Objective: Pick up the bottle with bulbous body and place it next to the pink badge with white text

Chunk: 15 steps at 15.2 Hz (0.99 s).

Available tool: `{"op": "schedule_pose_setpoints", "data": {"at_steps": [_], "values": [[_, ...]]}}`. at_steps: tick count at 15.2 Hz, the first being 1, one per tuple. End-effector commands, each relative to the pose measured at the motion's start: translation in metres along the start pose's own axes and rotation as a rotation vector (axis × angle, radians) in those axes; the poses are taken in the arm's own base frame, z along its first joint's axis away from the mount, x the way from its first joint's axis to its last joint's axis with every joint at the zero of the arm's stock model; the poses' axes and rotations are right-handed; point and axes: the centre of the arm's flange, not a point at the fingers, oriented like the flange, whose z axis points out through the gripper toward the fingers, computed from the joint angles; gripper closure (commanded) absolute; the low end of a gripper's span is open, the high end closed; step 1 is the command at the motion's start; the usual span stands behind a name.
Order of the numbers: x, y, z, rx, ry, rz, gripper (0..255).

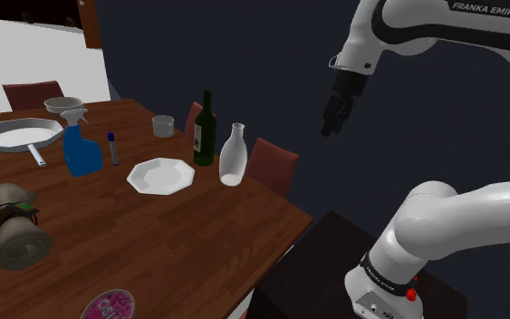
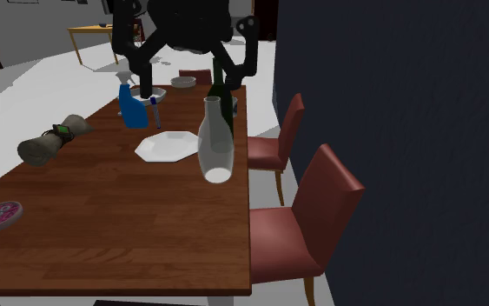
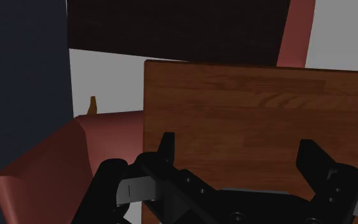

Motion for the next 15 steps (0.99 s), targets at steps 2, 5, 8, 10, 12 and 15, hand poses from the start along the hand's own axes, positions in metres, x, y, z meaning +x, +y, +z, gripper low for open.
{"op": "schedule_pose_setpoints", "data": {"at_steps": [2,5,8,10,12,15], "values": [[0.012,-0.002,0.003,-0.008,0.003,0.004,0],[0.049,-0.006,0.014,-0.031,0.010,0.017,0],[0.087,-0.010,0.024,-0.054,0.018,0.029,0],[0.112,-0.012,0.030,-0.069,0.023,0.038,0],[0.137,-0.014,0.037,-0.085,0.028,0.046,0],[0.174,-0.016,0.046,-0.108,0.035,0.059,0]]}}
